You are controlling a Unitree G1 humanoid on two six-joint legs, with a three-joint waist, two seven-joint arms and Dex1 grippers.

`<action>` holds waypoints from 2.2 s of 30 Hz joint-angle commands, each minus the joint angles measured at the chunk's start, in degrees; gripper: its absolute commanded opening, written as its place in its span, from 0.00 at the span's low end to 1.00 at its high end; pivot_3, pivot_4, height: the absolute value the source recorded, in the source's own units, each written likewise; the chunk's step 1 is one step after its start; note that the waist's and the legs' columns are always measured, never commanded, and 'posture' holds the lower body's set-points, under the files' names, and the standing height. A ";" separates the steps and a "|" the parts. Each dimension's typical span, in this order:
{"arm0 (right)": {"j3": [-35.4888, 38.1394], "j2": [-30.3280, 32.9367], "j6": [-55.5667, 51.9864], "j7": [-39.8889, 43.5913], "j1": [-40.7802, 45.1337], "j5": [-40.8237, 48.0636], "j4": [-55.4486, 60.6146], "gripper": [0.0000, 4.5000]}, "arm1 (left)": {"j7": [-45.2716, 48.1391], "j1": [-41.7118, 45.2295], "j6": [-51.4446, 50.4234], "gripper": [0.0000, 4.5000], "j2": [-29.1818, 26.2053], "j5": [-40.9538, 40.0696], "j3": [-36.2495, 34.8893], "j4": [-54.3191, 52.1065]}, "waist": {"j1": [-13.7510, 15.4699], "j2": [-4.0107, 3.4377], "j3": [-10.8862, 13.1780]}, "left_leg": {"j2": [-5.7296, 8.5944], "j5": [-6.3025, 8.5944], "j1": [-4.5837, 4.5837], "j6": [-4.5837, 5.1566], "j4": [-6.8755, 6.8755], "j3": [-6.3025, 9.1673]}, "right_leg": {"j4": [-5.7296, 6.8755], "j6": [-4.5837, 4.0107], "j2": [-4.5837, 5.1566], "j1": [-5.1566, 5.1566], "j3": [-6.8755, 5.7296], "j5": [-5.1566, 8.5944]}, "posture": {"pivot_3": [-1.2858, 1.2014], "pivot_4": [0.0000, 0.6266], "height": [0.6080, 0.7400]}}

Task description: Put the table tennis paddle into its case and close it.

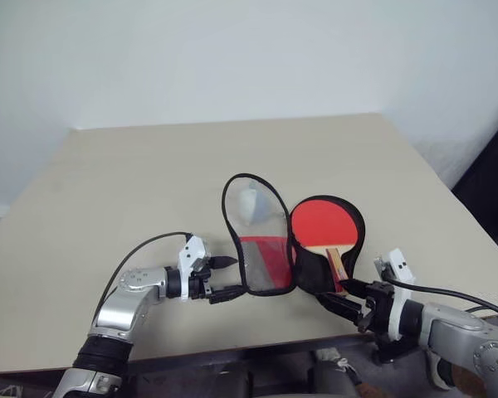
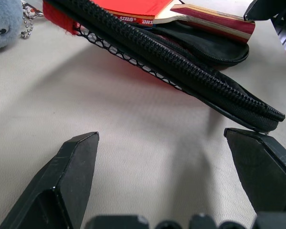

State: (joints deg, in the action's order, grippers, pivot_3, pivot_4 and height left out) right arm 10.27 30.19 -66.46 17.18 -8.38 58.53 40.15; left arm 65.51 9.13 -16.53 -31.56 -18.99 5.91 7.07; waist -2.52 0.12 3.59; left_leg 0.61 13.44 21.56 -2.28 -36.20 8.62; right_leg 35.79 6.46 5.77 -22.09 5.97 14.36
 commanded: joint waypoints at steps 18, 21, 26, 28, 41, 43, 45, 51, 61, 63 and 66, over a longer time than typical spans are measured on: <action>-1.05 2.21 4.06 0.64 -2.80 -0.24 -1.78 0.99 | 0.37 -0.18 0.25 1.00 -0.81 -0.21 -0.36 -0.79 | -0.02 0.03 -0.03 | -0.01 0.00 -0.02 0.00 0.00 -0.01 | 0.01 0.00 -0.01 0.02 -0.01 0.00 | 0.52 0.00 1.00; -1.30 2.41 4.87 1.16 -2.26 -0.38 -2.23 0.99 | 0.42 -0.19 0.19 1.00 -0.91 -0.24 -0.41 -0.91 | -0.02 0.05 -0.04 | -0.01 0.00 -0.03 0.00 0.00 0.00 | 0.01 0.00 -0.01 0.02 -0.01 0.00 | 0.52 0.00 1.00; -1.10 2.31 6.37 1.34 -2.19 -1.10 -3.00 0.99 | 0.49 0.03 0.30 1.00 -0.84 -0.19 -0.30 -0.81 | -0.02 0.05 -0.04 | -0.01 0.00 -0.04 0.00 0.00 0.00 | 0.01 0.00 -0.01 0.03 -0.01 0.00 | 0.52 0.00 1.00; -0.36 3.03 7.47 1.91 -3.40 -2.15 -3.38 0.99 | 0.29 0.58 0.06 1.00 -0.48 -0.60 -0.61 -0.71 | -0.02 0.05 -0.04 | -0.01 0.00 -0.03 0.00 0.00 0.00 | 0.01 0.00 -0.01 0.02 -0.01 0.00 | 0.52 0.00 1.00; 17.10 1.44 18.21 -3.16 7.99 -4.53 -17.33 0.99 | 1.57 12.48 -1.81 1.00 5.98 -3.36 1.93 -2.00 | -0.01 0.06 -0.03 | 0.01 0.00 -0.03 0.01 -0.14 0.00 | 0.00 0.02 -0.01 0.15 -0.03 -0.02 | 0.52 0.00 1.00; 17.77 -0.30 19.79 -5.59 10.73 -5.50 -19.02 0.99 | 2.00 14.66 -0.73 1.00 8.75 -2.02 4.20 -0.22 | 0.02 0.03 -0.04 | 0.04 0.00 -0.03 0.01 -0.15 0.00 | -0.01 0.02 0.00 0.19 -0.03 -0.02 | 0.52 0.00 1.00; 17.11 -1.64 21.10 -7.02 12.38 -7.07 -19.59 0.99 | 1.59 16.76 0.03 1.00 12.04 -0.43 6.80 1.87 | 0.03 0.03 -0.04 | 0.05 -0.01 -0.05 0.01 -0.15 0.02 | -0.02 0.02 0.00 0.24 -0.03 -0.03 | 0.52 0.00 1.00; 14.85 -5.46 23.56 -10.58 15.05 -10.85 -19.38 0.99 | -1.09 19.27 -4.16 1.00 17.04 1.16 10.13 5.95 | -0.28 -0.08 -0.06 | 0.05 -0.01 -0.05 0.02 -0.11 0.03 | 0.00 0.02 -0.03 0.18 0.00 -0.03 | 0.52 0.00 1.00; 13.48 -8.00 24.46 -11.44 14.77 -14.00 -19.78 0.99 | -5.63 20.22 -25.89 1.00 11.91 -4.90 5.53 -0.40 | -0.20 -0.16 -0.06 | 0.05 -0.01 -0.06 0.03 -0.13 0.05 | 0.03 0.03 -0.04 0.19 0.01 -0.03 | 0.52 0.00 1.00; 13.19 -8.64 24.31 -11.57 15.01 -14.27 -19.90 0.99 | -7.21 20.16 -28.82 1.00 11.40 -4.62 5.67 -0.36 | -0.17 -0.17 -0.06 | 0.05 -0.01 -0.06 0.02 -0.13 0.05 | 0.02 0.03 -0.03 0.19 0.01 -0.03 | 0.52 0.00 1.00; 12.39 -9.23 24.07 -11.65 15.51 -15.11 -20.52 0.99 | -9.60 20.72 -35.91 1.00 12.47 -5.84 5.48 1.23 | -0.15 -0.18 -0.06 | 0.05 -0.02 -0.06 0.02 -0.15 0.06 | 0.02 0.03 -0.03 0.22 0.00 -0.03 | 0.52 0.00 1.00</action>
State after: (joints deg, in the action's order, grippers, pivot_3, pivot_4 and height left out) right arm 22.49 21.03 -43.36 5.59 5.99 43.91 19.06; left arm 57.21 27.92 -49.13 -19.77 -23.30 12.02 8.87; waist -2.68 -0.06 3.53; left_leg 0.66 13.42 21.50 -2.26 -36.35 8.67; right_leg 35.81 6.49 5.74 -21.87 5.97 14.33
